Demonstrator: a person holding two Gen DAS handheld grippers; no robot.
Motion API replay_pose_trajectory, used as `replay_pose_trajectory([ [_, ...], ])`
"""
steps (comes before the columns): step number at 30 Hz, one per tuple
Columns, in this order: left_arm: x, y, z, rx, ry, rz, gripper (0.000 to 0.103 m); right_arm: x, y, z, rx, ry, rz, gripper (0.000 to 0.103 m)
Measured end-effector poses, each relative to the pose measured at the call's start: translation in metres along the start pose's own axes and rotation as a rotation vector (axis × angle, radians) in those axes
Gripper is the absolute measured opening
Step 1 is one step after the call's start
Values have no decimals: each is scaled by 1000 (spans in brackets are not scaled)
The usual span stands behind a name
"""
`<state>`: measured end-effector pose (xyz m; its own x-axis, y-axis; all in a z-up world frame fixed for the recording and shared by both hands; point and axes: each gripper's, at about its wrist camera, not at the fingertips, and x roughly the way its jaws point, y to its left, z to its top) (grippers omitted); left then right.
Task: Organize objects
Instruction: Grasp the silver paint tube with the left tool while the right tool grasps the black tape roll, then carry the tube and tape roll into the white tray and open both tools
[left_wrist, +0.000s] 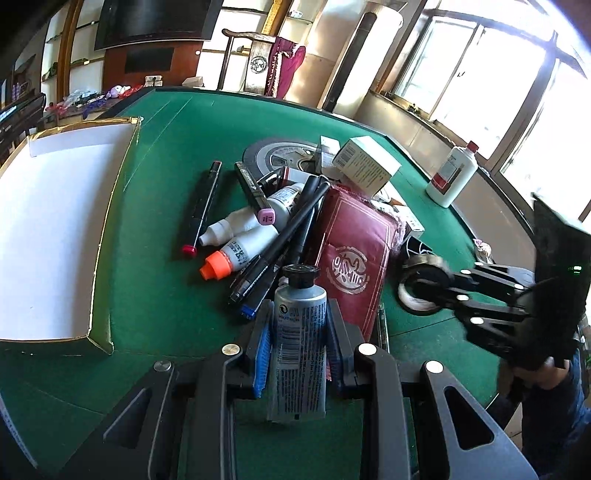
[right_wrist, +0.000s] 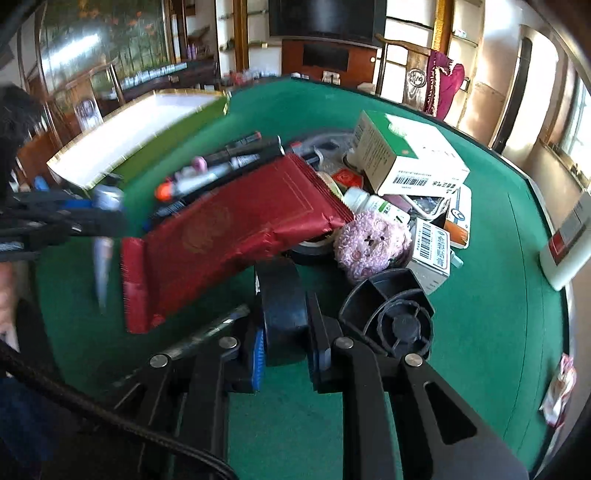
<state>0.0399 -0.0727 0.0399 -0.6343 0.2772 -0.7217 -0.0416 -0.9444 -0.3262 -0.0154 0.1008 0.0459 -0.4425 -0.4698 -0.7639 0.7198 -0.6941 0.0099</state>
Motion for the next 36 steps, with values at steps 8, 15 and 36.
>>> replay_pose_trajectory([
  [8,-22,-1,5,-5,-60,-37,23,-32,8,4,61,-76,49,15],
  [15,-62,23,13,-38,-137,-34,23,-31,37,43,48,-97,130,16],
  [36,-21,176,101,-195,-37,90,23,134,113,243,151,-22,215,16],
])
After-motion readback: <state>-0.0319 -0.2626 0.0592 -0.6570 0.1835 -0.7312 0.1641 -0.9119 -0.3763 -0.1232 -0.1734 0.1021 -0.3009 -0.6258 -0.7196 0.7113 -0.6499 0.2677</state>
